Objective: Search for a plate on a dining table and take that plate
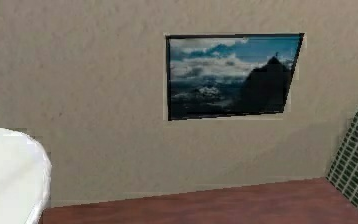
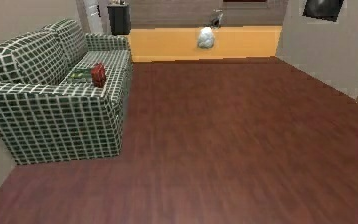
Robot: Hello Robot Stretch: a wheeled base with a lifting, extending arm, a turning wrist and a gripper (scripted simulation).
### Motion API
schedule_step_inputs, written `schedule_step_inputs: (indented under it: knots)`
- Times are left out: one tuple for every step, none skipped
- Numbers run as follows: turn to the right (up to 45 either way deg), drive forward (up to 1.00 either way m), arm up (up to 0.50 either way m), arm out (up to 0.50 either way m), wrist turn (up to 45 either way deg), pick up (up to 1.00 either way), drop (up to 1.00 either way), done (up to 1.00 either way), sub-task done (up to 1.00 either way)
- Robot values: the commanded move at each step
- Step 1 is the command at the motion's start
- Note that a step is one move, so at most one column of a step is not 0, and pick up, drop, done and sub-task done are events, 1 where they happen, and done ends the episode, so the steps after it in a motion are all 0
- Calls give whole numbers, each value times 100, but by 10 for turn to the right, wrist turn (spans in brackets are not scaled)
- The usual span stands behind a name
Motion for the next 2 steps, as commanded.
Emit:
schedule_step_inputs:
  knots:
    - [-450,0,0,0,0,0,0,0,0]
    - [-450,0,0,0,0,0,0,0,0]
